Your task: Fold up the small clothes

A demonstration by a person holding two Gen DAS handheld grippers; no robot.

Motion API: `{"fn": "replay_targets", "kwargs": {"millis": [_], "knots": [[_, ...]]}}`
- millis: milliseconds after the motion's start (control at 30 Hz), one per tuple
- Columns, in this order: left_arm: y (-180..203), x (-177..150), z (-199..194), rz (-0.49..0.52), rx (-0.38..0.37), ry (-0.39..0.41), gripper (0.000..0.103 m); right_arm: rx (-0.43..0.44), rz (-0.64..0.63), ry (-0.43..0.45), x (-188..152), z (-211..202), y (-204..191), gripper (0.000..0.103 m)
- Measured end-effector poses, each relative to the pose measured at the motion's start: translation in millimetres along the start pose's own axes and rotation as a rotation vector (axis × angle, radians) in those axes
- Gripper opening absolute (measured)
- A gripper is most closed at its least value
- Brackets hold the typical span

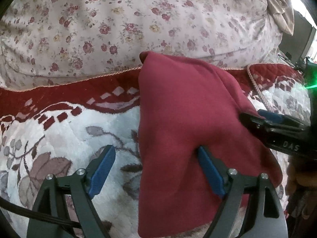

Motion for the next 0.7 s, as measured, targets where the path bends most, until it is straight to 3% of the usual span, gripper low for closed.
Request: {"fn": "replay_targets", "kwargs": {"millis": [167, 367, 700], "knots": [[0, -1, -3, 0.009, -0.001, 0.001, 0.085, 0.036, 0.064, -0.009, -5, -5, 9, 0.085], [-2, 2, -7, 0.014, -0.040, 0.005, 0.085, 0.217, 0.142, -0.030, -12, -10, 5, 0.086], [-3, 16, 20, -0.033, -0.247, -0.032, 0.093, 0.370, 0.172, -0.036, -10, 16, -8, 0.098]]}}
Point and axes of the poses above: each gripper's, at about its wrist camera, not at the fingertips, and z roughly the way its jaws point, y to its right, x to its top, the point moved 8 cm from there along z, roughly the way its jaws point, and after that the axes turned 4 degrees about -x, right-handed, at the moved point
